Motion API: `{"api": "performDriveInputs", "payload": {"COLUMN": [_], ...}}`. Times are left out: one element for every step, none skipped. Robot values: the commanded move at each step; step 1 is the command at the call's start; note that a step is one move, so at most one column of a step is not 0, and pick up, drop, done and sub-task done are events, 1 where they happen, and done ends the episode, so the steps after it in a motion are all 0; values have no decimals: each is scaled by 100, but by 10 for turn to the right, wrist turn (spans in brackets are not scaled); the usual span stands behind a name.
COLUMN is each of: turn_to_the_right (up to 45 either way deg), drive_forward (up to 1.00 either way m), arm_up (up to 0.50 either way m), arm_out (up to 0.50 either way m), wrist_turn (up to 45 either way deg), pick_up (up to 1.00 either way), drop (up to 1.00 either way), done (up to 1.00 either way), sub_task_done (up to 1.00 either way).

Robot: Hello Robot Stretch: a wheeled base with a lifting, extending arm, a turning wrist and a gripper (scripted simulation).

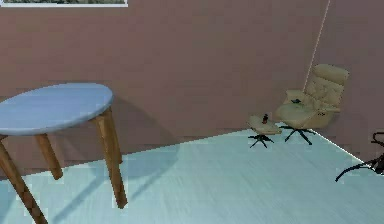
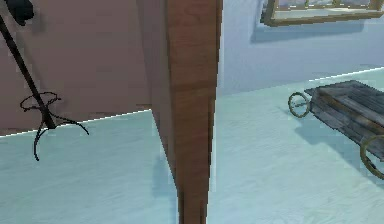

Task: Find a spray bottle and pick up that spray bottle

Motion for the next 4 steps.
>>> {"api": "performDriveInputs", "payload": {"turn_to_the_right": [0,-420,-30,0], "drive_forward": [5,0,0,30], "arm_up": [0,0,0,0], "arm_out": [0,0,0,0], "wrist_turn": [0,0,0,0], "pick_up": [0,0,0,0], "drop": [0,0,0,0], "done": [0,0,0,0], "sub_task_done": [0,0,0,0]}}
